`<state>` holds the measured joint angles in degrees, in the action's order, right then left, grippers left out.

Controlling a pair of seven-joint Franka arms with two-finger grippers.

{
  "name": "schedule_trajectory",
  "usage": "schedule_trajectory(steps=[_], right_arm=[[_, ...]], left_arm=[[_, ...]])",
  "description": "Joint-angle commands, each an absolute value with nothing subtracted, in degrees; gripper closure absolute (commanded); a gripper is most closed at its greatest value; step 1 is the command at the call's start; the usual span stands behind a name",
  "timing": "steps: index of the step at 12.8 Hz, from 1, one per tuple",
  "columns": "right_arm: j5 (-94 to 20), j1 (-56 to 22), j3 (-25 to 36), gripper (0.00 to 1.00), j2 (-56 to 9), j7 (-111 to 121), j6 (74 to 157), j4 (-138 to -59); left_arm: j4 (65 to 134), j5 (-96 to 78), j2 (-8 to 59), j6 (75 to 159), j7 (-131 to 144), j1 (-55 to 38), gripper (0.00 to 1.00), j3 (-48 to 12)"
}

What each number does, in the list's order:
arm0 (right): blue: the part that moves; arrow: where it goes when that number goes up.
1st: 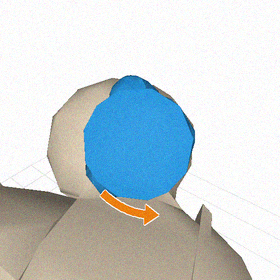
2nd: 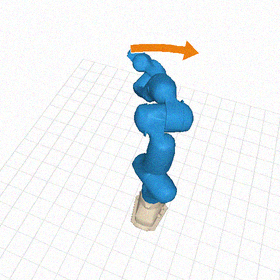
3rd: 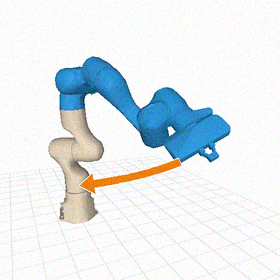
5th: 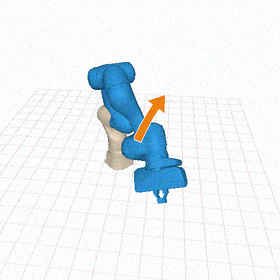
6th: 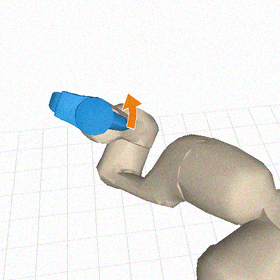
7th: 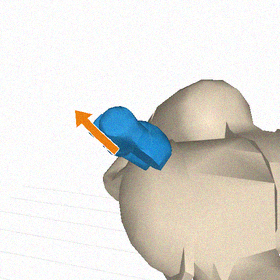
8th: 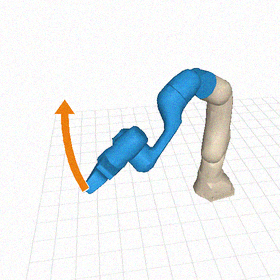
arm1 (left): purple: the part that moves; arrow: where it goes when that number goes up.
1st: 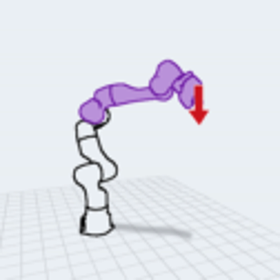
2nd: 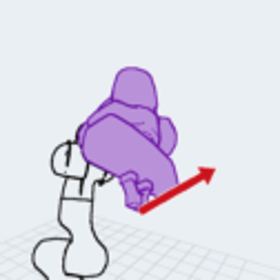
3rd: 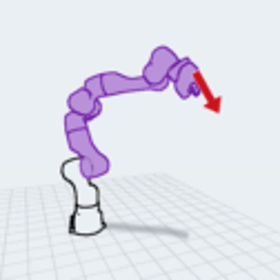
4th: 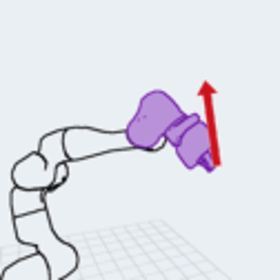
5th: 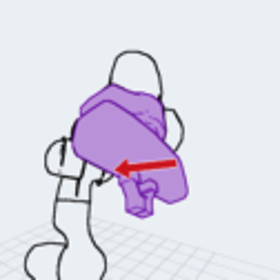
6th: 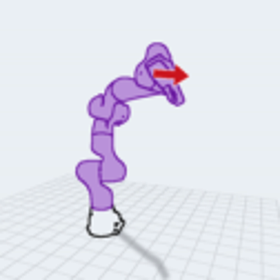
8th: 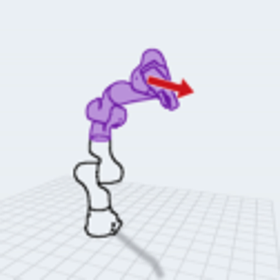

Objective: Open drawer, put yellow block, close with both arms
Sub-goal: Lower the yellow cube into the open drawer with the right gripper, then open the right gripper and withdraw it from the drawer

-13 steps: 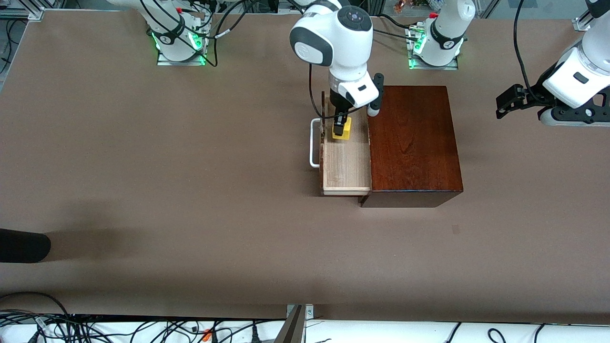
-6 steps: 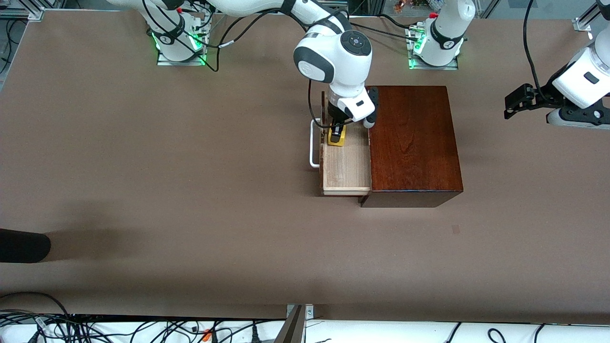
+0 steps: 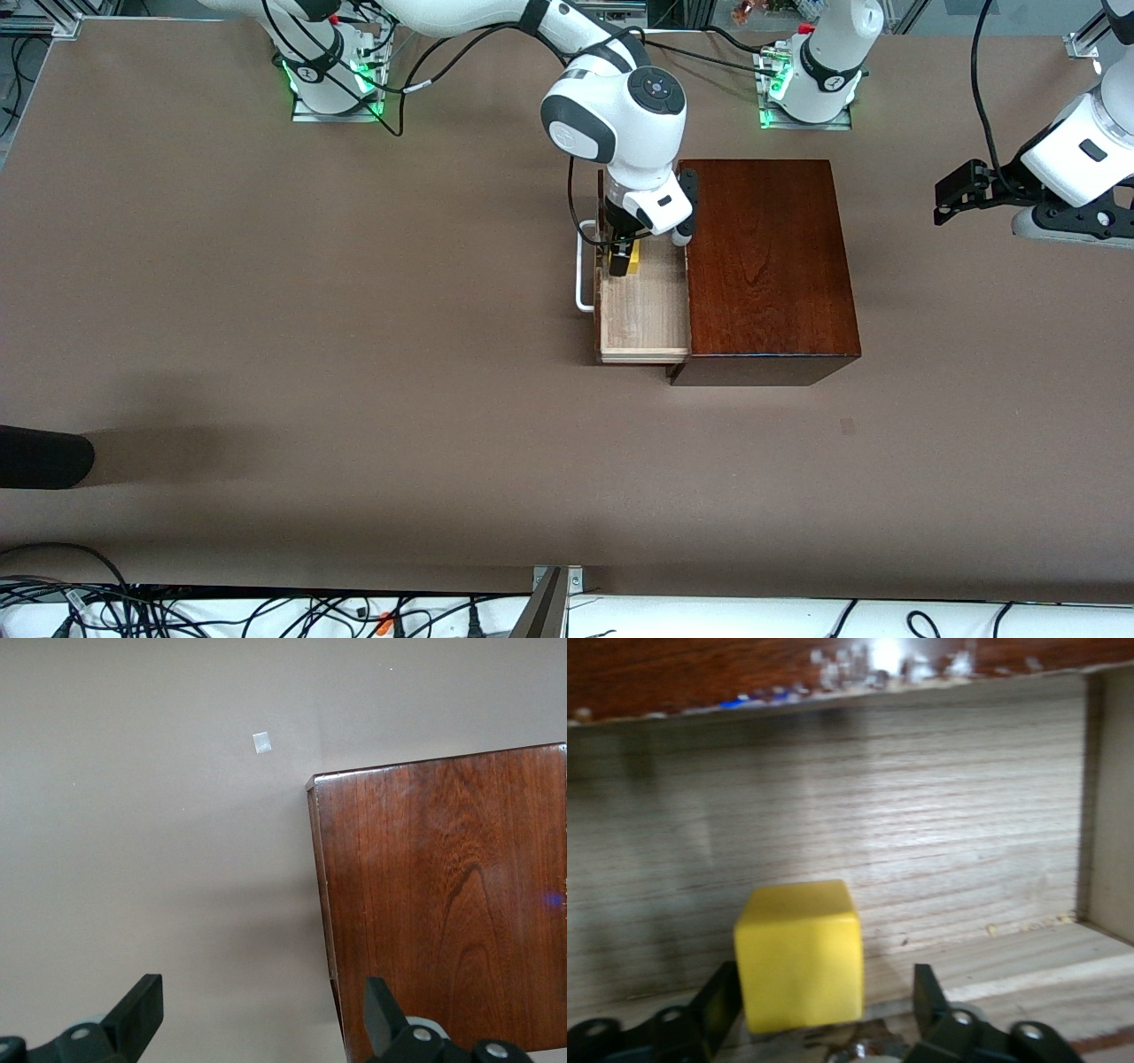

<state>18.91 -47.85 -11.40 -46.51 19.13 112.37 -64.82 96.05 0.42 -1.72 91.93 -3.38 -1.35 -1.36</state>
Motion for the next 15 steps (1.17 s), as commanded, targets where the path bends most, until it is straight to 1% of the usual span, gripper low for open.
schedule_trajectory(steps=[1, 3, 5, 7, 10, 11, 12, 13, 14, 15], right_arm=[[19.1, -47.6, -12.0, 0.0, -44.9, 19.5, 107.5, -61.2], [18.2, -46.2, -11.9, 0.0, -41.3, 18.4, 103.3, -57.8], [14.3, -40.6, -11.6, 0.0, -35.1, 17.8, 100.8, -57.7], [13.1, -34.3, -11.2, 0.0, -28.9, 18.2, 97.8, -57.9], [9.0, -25.3, -10.5, 0.0, -22.5, 17.7, 89.1, -58.0], [6.0, -22.4, -9.0, 0.0, -20.8, 17.6, 87.3, -58.1], [1.8, -20.4, -6.2, 0.0, -18.9, 17.2, 85.1, -58.3], [-2.2, -19.8, -1.4, 0.0, -17.1, 17.2, 83.4, -59.1], [-5.1, -19.8, 3.5, 0.0, -14.4, 17.1, 82.6, -61.8], [-5.7, -19.9, 6.4, 0.0, -10.8, 16.1, 82.8, -66.5]], left_arm=[[94.0, -0.4, -0.9, 90.6, -4.7, -1.1, 0.0, -1.6], [94.0, -0.4, -0.9, 90.6, -4.7, -1.1, 0.0, -1.6], [94.0, -0.4, -0.9, 90.6, -4.7, -1.1, 0.0, -1.6], [94.0, -0.4, -0.9, 90.6, -4.7, -1.1, 0.0, -1.6], [94.0, -0.4, -0.9, 90.6, -4.7, -1.1, 0.0, -1.6], [94.0, -0.4, -0.9, 90.6, -4.6, -1.1, 0.0, -1.6], [94.0, -0.4, -0.8, 90.6, -4.6, -1.1, 0.0, -1.6], [94.0, -0.4, -0.9, 90.6, -4.6, -1.1, 0.0, -1.6], [94.0, -0.4, -0.9, 90.6, -4.6, -1.1, 0.0, -1.6], [94.0, -0.4, -0.9, 90.6, -4.6, -1.1, 0.0, -1.6]])
